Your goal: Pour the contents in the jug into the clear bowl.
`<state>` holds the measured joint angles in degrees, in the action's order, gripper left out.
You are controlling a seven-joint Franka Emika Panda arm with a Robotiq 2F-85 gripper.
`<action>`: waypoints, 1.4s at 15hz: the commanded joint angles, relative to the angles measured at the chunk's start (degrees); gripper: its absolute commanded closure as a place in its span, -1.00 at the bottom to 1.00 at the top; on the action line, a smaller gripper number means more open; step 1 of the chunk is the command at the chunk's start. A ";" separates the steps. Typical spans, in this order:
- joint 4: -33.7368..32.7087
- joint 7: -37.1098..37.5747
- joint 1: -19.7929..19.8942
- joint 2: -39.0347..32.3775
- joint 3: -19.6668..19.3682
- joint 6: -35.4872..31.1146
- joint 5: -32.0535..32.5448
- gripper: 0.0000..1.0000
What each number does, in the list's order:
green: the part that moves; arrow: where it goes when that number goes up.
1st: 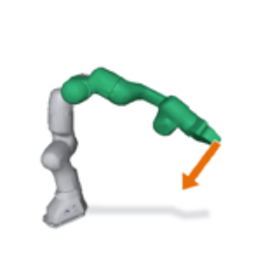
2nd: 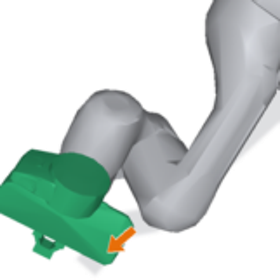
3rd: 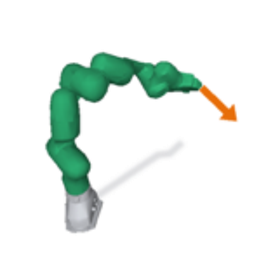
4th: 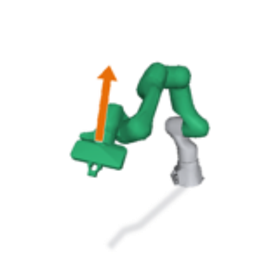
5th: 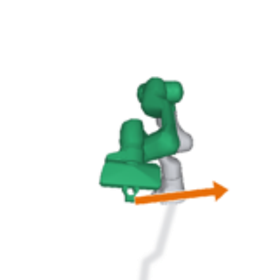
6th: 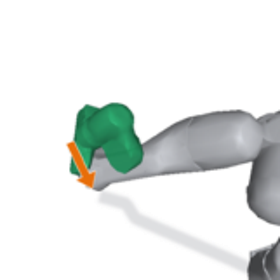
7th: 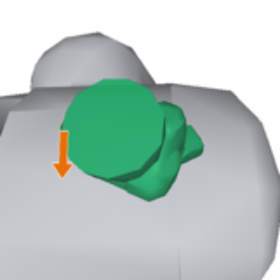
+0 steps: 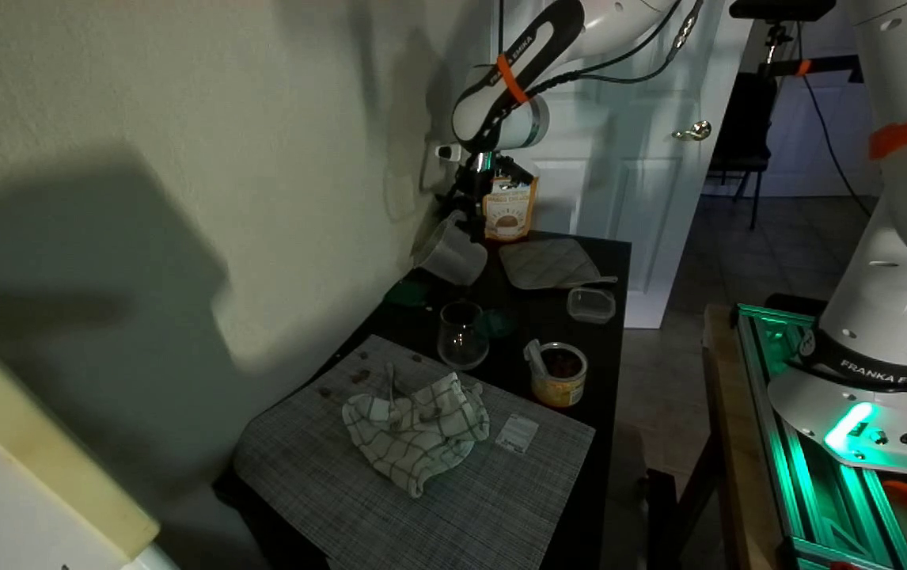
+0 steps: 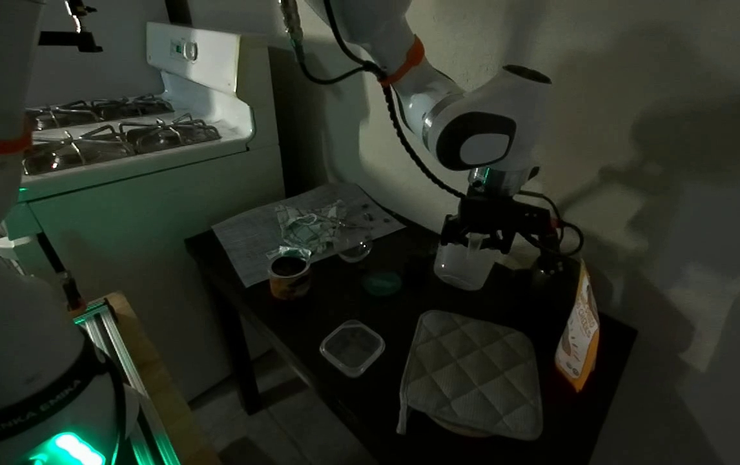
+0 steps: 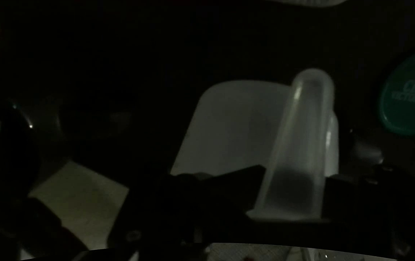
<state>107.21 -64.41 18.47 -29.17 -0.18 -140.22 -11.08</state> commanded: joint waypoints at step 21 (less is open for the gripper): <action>22.38 3.75 -2.64 17.16 -6.24 -2.36 10.84 -1.00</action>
<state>127.28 -62.18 16.84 -13.93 -6.67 -140.16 0.78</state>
